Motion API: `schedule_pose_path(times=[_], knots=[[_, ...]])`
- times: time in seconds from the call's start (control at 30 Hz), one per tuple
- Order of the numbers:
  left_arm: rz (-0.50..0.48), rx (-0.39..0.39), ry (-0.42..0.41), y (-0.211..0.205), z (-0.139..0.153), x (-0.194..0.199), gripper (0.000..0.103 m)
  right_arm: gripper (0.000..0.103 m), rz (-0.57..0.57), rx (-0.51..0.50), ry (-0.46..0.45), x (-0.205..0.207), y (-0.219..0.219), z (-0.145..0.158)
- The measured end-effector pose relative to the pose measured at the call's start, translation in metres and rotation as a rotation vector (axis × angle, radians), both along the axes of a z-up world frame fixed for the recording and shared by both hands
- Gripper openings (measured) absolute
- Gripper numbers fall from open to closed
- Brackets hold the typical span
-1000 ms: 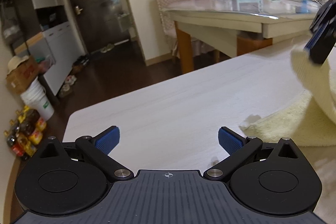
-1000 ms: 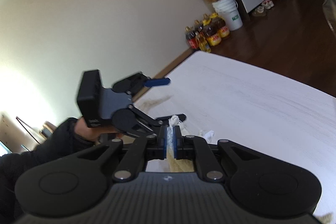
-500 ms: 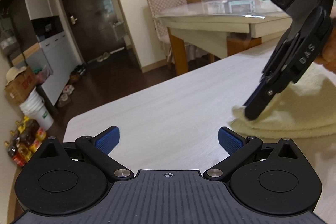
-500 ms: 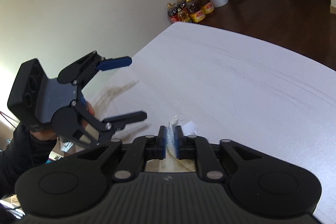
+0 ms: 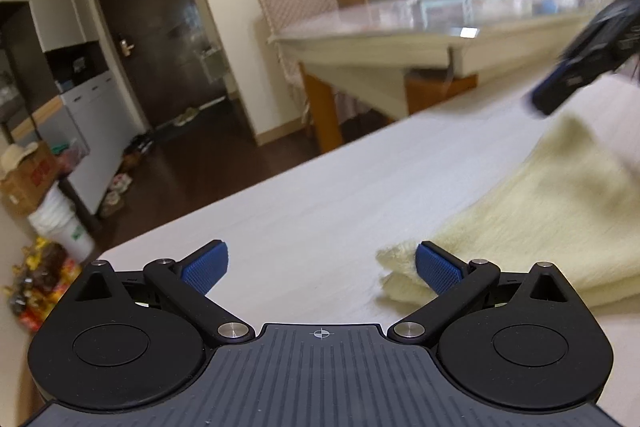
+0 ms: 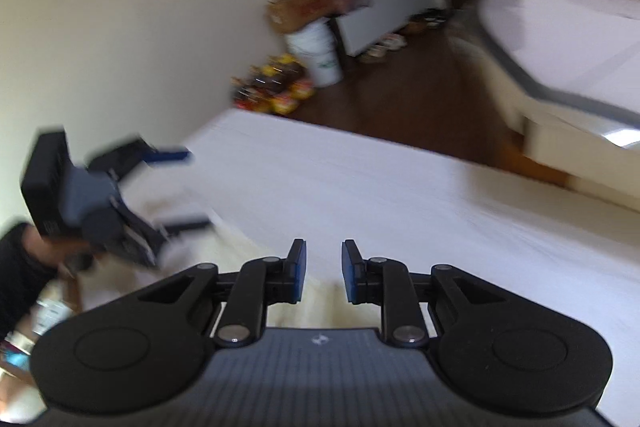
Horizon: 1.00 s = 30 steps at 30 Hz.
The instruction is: Fold towel
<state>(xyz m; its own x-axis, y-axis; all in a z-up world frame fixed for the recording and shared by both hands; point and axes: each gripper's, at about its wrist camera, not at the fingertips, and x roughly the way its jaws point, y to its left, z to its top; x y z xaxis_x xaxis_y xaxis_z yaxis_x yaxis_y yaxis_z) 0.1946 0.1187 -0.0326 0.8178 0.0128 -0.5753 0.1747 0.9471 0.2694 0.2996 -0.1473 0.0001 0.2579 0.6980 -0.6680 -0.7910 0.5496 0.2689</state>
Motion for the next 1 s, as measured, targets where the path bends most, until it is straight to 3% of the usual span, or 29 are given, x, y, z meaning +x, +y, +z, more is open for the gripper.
schedule_pose_path(times=[0.2,0.33,0.47,0.57,0.7,0.83,1.0], knots=[[0.042,-0.067,0.008,0.009,0.005,-0.002,0.102,0.022,-0.005,0.02,-0.098,-0.014,-0.016,-0.008],[0.033,-0.036,0.026,0.006,-0.001,-0.001,0.103,0.015,0.022,-0.069,-0.172,-0.017,-0.009,-0.022],[0.043,-0.053,0.037,0.008,-0.001,0.001,0.103,0.012,0.002,-0.046,-0.173,-0.015,-0.023,-0.025],[0.04,-0.055,0.04,0.01,-0.001,0.0,0.103,0.02,0.001,-0.007,-0.202,-0.029,-0.032,-0.015],[0.035,-0.066,0.038,0.013,-0.003,0.0,0.103,0.03,0.117,0.07,-0.204,-0.076,-0.027,0.0],[0.036,-0.083,0.041,0.014,-0.004,0.002,0.103,0.03,0.216,0.035,-0.25,-0.118,-0.013,-0.004],[0.037,-0.1,0.041,0.017,-0.005,0.001,0.103,0.03,0.225,-0.042,-0.278,-0.141,-0.004,-0.023]])
